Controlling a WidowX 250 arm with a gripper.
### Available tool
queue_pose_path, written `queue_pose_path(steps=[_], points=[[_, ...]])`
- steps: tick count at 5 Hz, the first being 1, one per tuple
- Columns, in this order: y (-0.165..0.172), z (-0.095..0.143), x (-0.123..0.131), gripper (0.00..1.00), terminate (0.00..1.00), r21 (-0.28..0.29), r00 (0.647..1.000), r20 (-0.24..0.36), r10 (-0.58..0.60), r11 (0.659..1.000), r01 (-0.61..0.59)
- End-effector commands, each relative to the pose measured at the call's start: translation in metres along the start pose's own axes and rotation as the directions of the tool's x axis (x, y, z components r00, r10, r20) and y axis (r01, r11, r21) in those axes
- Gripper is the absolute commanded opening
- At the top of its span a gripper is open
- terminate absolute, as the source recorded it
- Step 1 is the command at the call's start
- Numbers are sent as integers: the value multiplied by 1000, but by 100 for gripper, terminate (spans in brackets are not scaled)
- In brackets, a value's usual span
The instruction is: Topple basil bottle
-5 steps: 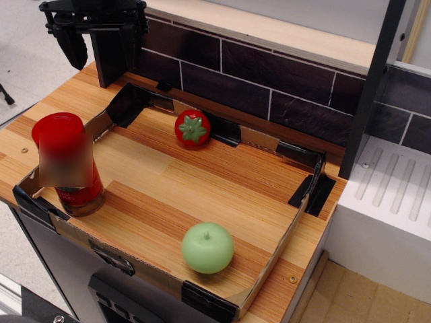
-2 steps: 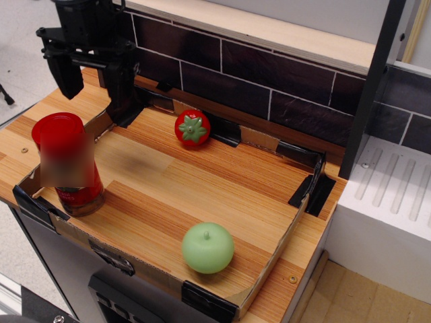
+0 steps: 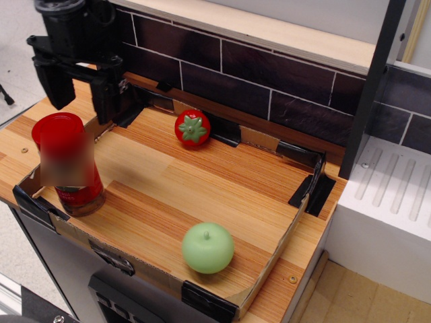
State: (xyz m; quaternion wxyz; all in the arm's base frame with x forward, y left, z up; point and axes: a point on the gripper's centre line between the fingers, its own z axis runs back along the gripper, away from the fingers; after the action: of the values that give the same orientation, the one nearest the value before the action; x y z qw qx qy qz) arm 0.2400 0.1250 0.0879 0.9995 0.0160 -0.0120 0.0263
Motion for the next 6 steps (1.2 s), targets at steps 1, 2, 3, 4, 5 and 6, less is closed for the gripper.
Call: queue_pose_path(steps=[1,2,3,4,5,6], points=[[7,14,-15,100,0,30,992,70,-102,995,100],[6,10,-26,100,0,41,989,75,-130,991,127],[9,13,-35,100,0,48,985,69,-160,987,156],[12,13,-42,100,0,77,980,79,-184,981,178],[13,12,-47,100,0,87,980,59,-188,979,183],[14,9,-49,100,0,93,983,39,-178,980,174]])
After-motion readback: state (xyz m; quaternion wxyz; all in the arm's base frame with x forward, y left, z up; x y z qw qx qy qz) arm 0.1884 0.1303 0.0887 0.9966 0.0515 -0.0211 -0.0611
